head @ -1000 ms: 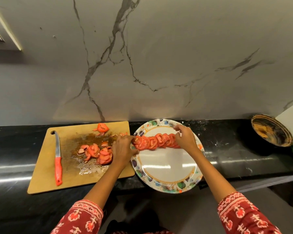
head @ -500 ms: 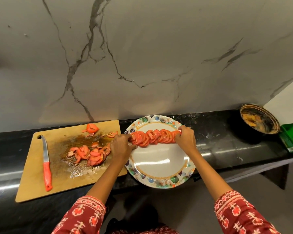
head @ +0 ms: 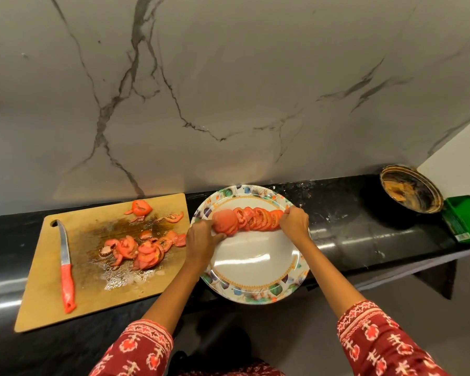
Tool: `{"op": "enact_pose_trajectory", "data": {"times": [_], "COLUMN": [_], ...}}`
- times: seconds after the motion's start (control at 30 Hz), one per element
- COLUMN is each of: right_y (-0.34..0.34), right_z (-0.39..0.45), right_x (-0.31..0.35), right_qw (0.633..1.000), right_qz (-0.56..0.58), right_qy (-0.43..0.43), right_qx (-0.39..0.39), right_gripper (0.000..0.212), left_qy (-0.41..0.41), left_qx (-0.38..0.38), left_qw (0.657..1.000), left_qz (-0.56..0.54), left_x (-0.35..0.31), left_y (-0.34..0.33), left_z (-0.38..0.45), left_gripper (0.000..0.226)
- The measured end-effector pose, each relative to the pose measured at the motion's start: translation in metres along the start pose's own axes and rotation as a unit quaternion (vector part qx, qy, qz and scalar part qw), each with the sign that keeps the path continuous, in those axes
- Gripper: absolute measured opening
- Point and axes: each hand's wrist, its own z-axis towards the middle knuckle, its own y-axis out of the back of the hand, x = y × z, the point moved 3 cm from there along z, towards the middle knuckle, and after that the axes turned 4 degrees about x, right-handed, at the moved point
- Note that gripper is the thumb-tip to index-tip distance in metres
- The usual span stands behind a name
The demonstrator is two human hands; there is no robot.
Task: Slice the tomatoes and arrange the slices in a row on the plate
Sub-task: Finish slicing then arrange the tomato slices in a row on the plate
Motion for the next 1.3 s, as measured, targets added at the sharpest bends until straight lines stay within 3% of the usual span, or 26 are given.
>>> {"op": "enact_pose_trajectory", "data": {"times": [0.17,0.27,0.37,0.5,0.63,0.8,1.07,1.3], "right_y": [0.002,0.002,-0.009,-0.032,-0.037,-0.015,-0.019,-0.023], "right_z": [-0.006,-0.009,-0.012,-0.018,-0.024,-0.016,-0.022,-0.019], "right_x": [0.010,0.029,0.053,0.070,0.064,0.040,0.027,0.027], "right_qw": [0.998,0.985,0.957,0.928,0.911,0.943,0.929,0.940], "right_qz": [-0.039,-0.059,-0.081,-0.132,-0.162,-0.017,-0.105,-0.071], "right_qy": [0.054,0.159,0.269,0.319,0.346,0.317,0.334,0.322], "right_qx": [-0.018,-0.033,0.069,0.138,0.159,0.101,0.125,0.090], "right_gripper": [0.031,0.036,0.037,0.035,0.039,0.041,0.056,0.053], "left_qy": [-0.015,-0.012,-0.029,-0.057,-0.052,-0.041,-0.052,-0.058], "left_qx": [0.017,0.001,-0.001,0.019,0.017,0.016,0.077,0.120], "left_qw": [0.999,0.998,0.998,0.997,0.998,0.998,0.995,0.986], "left_qz": [-0.037,-0.054,-0.051,-0.043,-0.038,-0.041,0.035,0.098], "left_x": [-0.010,-0.008,-0.004,-0.007,-0.006,-0.001,-0.007,0.004], "left_y": [-0.012,-0.009,-0.006,-0.009,-0.012,-0.015,-0.013,-0.007], "left_z": [0.000,-0.002,-0.002,0.002,0.003,0.005,0.017,0.029], "left_gripper": [0.045,0.052,0.061,0.072,0.070,0.069,0.095,0.083]}}
